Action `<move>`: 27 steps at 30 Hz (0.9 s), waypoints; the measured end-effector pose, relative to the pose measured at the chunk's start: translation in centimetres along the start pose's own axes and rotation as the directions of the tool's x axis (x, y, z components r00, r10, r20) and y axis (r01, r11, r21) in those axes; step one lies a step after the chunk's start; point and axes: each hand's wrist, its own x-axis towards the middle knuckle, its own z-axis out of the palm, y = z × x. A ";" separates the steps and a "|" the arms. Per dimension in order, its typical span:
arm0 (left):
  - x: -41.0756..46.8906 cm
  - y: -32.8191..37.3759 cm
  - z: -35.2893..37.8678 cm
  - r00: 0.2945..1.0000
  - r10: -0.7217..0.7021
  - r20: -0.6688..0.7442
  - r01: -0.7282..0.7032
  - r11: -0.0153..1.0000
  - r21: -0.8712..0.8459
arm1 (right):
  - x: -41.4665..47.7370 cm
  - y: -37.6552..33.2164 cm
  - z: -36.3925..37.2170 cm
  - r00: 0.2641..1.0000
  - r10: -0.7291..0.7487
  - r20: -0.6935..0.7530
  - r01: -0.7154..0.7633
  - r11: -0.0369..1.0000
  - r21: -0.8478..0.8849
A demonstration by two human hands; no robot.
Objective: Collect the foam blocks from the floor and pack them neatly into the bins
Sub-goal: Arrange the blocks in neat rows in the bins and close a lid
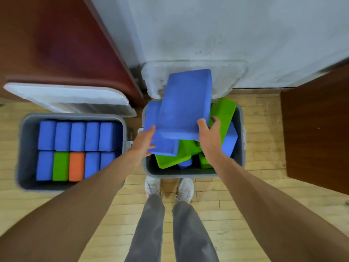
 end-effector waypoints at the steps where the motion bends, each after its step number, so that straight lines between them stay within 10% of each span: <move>1: 0.3 0.2 -0.6 1.000 -0.017 0.025 0.019 0.998 -0.068 | -0.1 0.1 1.1 0.999 0.038 0.036 -0.039 0.999 0.030; 14: 5.6 -3.2 -6.1 0.992 0.048 0.118 -0.056 0.996 0.066 | 1.2 6.7 7.6 0.973 0.083 0.214 -0.038 0.978 -0.206; 27: 8.7 -6.4 -4.9 0.978 0.147 0.147 -0.148 0.989 -0.002 | 2.4 9.5 10.1 0.989 0.083 0.123 -0.082 0.997 -0.012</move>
